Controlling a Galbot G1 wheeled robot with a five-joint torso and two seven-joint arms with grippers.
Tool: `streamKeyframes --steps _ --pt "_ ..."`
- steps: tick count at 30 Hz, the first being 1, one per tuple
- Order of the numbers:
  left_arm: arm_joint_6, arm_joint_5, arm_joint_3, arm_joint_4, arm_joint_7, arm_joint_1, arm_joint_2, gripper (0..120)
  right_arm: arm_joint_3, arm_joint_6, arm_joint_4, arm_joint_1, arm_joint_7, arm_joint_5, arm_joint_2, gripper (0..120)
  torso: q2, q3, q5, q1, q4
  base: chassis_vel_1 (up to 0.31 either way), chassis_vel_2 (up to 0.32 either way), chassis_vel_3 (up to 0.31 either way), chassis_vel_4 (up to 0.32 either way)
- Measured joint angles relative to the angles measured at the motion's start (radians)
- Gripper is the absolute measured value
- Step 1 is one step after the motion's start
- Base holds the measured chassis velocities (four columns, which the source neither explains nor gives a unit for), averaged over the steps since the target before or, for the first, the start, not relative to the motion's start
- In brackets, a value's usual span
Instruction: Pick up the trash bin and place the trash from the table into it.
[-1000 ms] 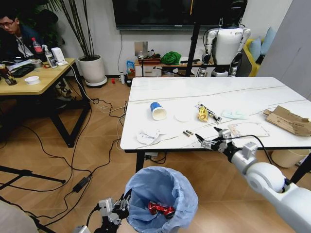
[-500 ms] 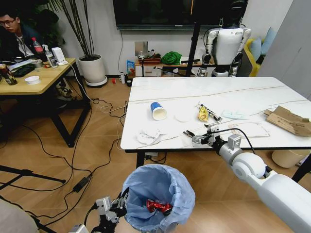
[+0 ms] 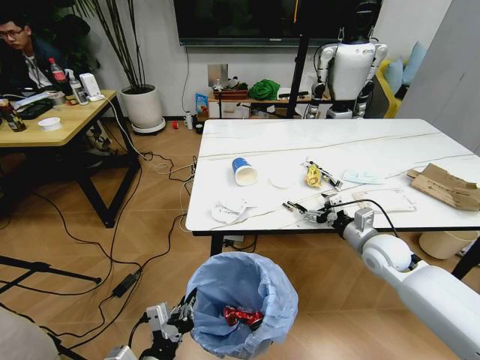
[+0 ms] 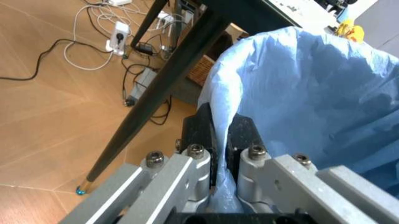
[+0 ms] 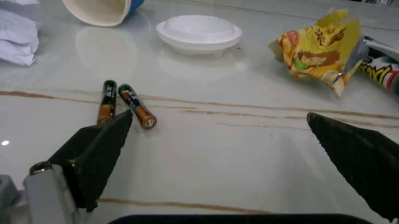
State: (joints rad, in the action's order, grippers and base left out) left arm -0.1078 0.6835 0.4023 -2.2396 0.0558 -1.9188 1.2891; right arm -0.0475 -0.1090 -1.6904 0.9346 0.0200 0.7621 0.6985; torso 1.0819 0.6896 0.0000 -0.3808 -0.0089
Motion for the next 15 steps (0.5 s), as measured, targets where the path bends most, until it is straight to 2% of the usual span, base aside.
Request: streamKeyframes --steps 15 --pt "0.001 0.014 0.001 0.008 0.001 0.008 -0.004 1 0.085 -0.013 -0.004 -0.056 -0.014 0.032 -0.006 98 0.0 0.0 0.0 0.0 0.0002 0.0 0.0 0.0 0.0"
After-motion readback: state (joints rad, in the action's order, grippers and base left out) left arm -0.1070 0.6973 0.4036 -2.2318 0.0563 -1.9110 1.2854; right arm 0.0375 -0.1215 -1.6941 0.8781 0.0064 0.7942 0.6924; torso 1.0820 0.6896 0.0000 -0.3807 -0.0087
